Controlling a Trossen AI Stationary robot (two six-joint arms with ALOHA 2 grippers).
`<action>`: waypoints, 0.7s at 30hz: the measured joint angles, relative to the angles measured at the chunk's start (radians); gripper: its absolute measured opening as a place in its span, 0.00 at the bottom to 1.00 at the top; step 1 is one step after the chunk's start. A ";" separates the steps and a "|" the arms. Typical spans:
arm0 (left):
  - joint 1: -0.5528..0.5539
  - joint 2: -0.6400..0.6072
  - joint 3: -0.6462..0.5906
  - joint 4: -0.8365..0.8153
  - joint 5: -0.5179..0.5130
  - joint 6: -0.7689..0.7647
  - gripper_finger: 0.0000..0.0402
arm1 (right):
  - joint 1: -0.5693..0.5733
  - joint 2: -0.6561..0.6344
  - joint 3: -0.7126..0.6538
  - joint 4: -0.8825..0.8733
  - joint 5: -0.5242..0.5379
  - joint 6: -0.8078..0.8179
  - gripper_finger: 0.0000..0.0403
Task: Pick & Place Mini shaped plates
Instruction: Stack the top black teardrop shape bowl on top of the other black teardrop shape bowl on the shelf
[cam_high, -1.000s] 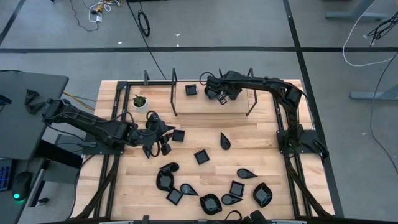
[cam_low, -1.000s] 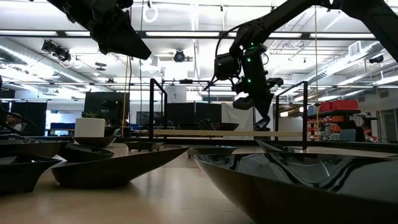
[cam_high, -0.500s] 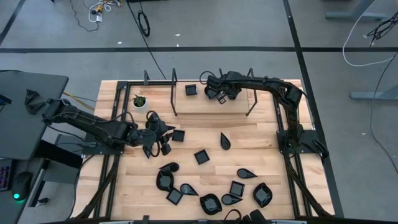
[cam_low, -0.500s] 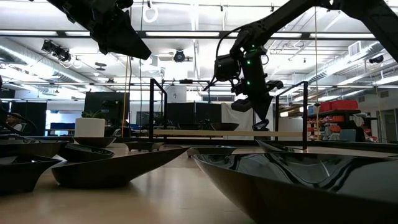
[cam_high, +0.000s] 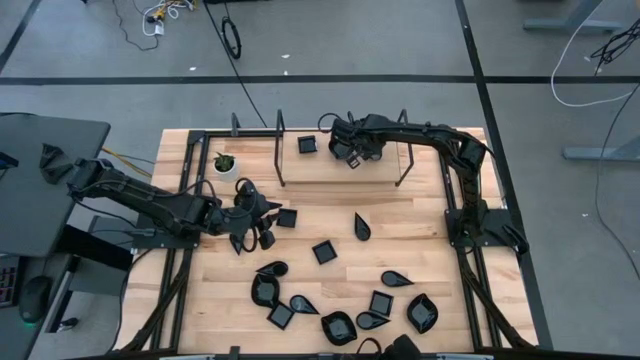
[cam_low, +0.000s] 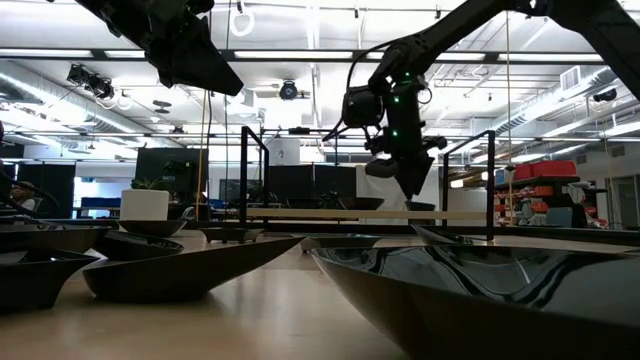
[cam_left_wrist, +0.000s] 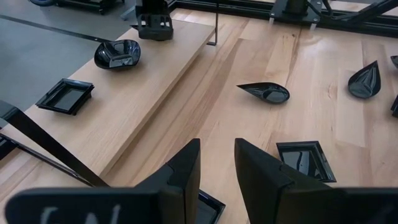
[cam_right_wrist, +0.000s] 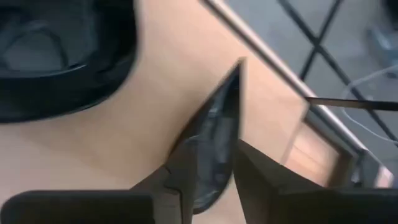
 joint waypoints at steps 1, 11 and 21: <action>0.000 0.000 0.000 0.000 0.000 0.000 0.26 | 0.001 0.000 0.000 0.006 -0.015 -0.015 0.26; 0.000 0.000 0.000 0.000 0.000 -0.001 0.26 | 0.022 -0.014 0.000 -0.042 -0.079 -0.015 0.14; 0.000 0.000 0.000 0.000 0.000 0.000 0.26 | -0.014 -0.013 -0.010 -0.013 -0.111 -0.015 0.02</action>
